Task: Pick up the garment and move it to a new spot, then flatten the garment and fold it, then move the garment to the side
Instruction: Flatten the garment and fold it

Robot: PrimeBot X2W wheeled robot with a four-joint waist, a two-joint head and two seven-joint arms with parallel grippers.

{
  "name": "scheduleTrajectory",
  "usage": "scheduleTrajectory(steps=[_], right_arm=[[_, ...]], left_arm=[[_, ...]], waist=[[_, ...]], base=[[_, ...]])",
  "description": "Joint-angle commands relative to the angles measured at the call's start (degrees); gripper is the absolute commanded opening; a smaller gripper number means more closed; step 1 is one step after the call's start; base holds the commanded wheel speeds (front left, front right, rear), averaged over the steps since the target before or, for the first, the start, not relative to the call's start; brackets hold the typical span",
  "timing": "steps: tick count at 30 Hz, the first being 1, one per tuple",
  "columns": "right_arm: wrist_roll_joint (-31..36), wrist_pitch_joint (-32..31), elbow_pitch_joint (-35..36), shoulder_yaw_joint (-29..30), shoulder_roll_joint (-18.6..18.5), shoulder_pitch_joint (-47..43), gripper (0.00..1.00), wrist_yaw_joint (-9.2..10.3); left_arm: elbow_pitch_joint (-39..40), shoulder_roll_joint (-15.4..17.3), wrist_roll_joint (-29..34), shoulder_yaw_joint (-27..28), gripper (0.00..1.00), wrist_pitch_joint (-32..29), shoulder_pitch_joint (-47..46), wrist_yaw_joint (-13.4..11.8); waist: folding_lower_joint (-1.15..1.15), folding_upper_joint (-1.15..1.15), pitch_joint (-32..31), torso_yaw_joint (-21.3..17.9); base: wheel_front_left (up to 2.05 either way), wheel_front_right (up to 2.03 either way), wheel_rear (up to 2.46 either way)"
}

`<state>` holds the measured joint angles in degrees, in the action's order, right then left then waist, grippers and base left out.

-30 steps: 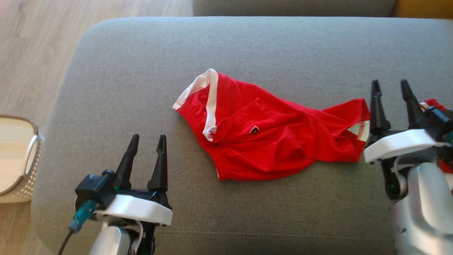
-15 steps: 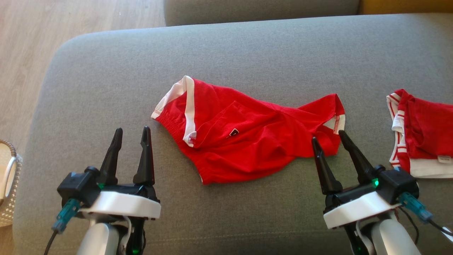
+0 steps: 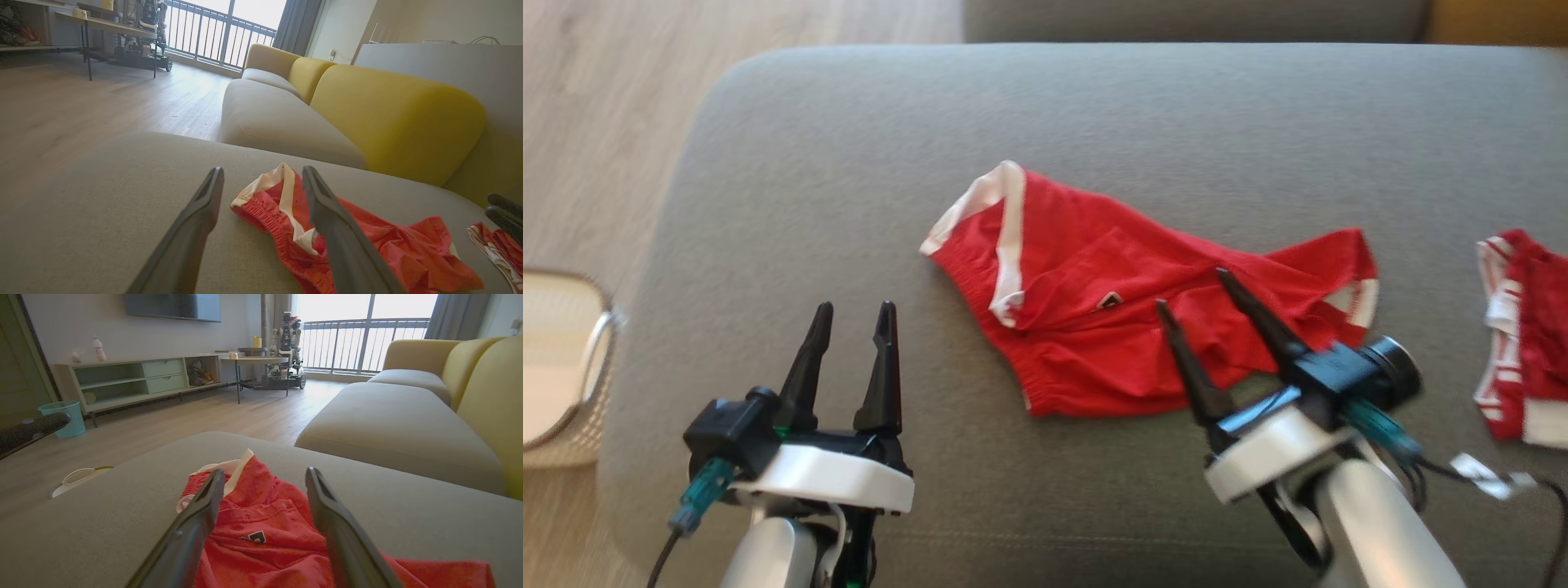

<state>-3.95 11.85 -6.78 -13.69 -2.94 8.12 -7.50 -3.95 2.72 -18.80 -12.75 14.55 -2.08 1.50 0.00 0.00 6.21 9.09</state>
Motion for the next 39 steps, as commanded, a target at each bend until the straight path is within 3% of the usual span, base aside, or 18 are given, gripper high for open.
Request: scheduleTrajectory(steps=[1,5,7,11,17,25,26,28,29,30,39], right_arm=[[0.59,-0.53,1.08,-2.05,-0.01,3.14,1.00,0.01],[0.76,-3.01,-3.58,-7.46,-1.20,8.31,1.00,0.01],[-0.79,-4.79,-8.66,-13.12,-2.71,12.43,1.00,0.01],[-2.07,-5.26,-15.91,-17.73,-4.42,17.58,1.00,0.01],[-2.48,-2.97,-24.62,-18.57,-4.35,21.96,1.00,0.01],[-3.12,-1.03,-32.90,-20.49,-3.54,25.86,1.00,0.01],[-3.38,-0.87,-33.77,-20.48,-3.40,26.31,0.95,0.01],[-3.68,-0.27,-35.10,-20.09,-3.16,27.24,0.08,0.01],[-3.68,-0.27,-35.10,-20.09,-3.16,27.24,0.08,0.01],[-3.76,0.07,-35.62,-19.92,-3.04,27.60,0.00,0.01],[-3.50,2.14,-37.09,-18.90,-3.48,30.76,0.00,0.01]], left_arm=[[1.66,0.16,-0.23,1.34,1.00,0.45,-2.42,-0.14],[1.42,0.16,-1.06,0.69,1.00,0.45,-3.13,-0.29],[0.77,0.16,-1.42,0.17,1.00,0.45,-3.42,-0.19],[-0.15,0.16,-1.70,-0.35,1.00,0.45,-3.84,-0.11],[-1.00,0.16,-2.44,-1.17,1.00,0.45,-4.24,0.09],[-1.21,0.16,-2.52,-1.33,1.00,0.45,-3.91,0.04],[-1.29,0.16,-2.54,-1.39,1.00,0.45,-3.92,0.01],[-1.38,0.16,-2.64,-1.52,1.00,0.45,-3.95,-0.12],[-1.38,0.16,-2.64,-1.52,1.00,0.45,-3.95,-0.12],[-1.40,0.16,-2.71,-1.60,1.00,0.45,-3.96,-0.21],[-1.43,0.16,-3.14,-2.35,1.00,0.45,-3.94,-0.56]], waist=[[0.00,0.00,1.19,1.93],[0.00,0.00,3.03,5.36],[0.00,0.00,4.20,7.59],[0.00,0.00,4.79,10.29],[0.00,0.00,5.00,13.32],[0.00,0.00,5.28,14.23],[0.00,0.00,5.24,14.22],[0.00,0.00,5.11,14.10],[0.00,0.00,5.11,14.10],[0.00,0.00,5.02,14.02],[0.00,0.00,4.85,13.24]], base=[[0.00,0.00,0.00],[0.00,0.00,0.00],[0.00,0.00,0.00],[0.00,0.00,0.00],[0.00,0.00,0.00],[0.00,0.00,0.00],[0.00,0.00,0.00],[0.00,0.00,0.00],[0.00,0.00,0.00],[0.00,0.00,0.00],[0.00,0.00,0.00]])
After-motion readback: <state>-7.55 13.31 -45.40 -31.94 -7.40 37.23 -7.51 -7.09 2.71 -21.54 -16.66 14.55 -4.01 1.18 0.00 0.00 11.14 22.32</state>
